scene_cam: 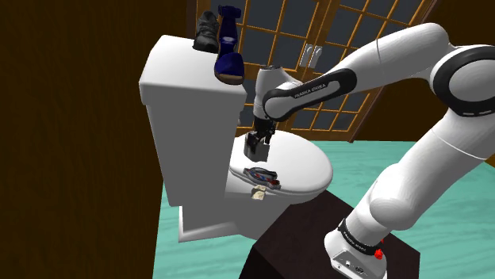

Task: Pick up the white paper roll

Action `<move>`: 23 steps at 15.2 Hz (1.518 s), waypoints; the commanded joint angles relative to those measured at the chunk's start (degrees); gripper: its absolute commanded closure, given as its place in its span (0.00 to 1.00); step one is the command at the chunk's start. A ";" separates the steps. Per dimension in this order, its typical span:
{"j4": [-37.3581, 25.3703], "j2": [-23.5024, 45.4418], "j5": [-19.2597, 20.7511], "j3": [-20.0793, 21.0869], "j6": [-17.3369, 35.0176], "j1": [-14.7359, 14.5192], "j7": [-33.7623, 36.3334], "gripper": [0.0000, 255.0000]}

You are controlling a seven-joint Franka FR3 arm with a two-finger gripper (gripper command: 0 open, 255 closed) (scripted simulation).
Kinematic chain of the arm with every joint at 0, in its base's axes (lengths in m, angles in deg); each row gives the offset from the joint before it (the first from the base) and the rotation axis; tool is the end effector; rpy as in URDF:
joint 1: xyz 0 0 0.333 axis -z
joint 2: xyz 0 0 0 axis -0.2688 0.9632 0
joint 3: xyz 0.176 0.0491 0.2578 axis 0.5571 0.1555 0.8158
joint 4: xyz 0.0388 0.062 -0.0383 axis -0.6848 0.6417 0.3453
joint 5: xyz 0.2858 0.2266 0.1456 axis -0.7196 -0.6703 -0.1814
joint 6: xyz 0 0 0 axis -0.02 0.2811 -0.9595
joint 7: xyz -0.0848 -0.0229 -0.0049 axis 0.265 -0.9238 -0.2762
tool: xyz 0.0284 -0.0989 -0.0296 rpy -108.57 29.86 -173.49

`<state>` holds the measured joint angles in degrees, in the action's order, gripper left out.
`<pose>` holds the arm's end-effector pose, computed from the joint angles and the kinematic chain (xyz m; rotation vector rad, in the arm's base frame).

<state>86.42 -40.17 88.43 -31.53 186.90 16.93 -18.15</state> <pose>0.4771 0.0276 0.3516 3.0340 -0.0541 -0.1239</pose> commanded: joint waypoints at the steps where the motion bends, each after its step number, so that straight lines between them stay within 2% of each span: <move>1: 0.42 0.88 0.19 0.05 1.30 -0.01 0.31 0.00; 2: 0.42 0.87 0.19 0.05 1.30 -0.02 0.31 0.00; 3: 0.38 0.81 0.17 0.06 1.19 -0.03 0.31 1.00; 12: 0.42 0.88 0.19 0.06 1.30 -0.01 0.31 1.00; 23: -3.71 -3.76 -0.88 0.01 -7.39 -0.15 -1.02 1.00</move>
<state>83.25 -43.55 87.63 -31.53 180.41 16.81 -19.08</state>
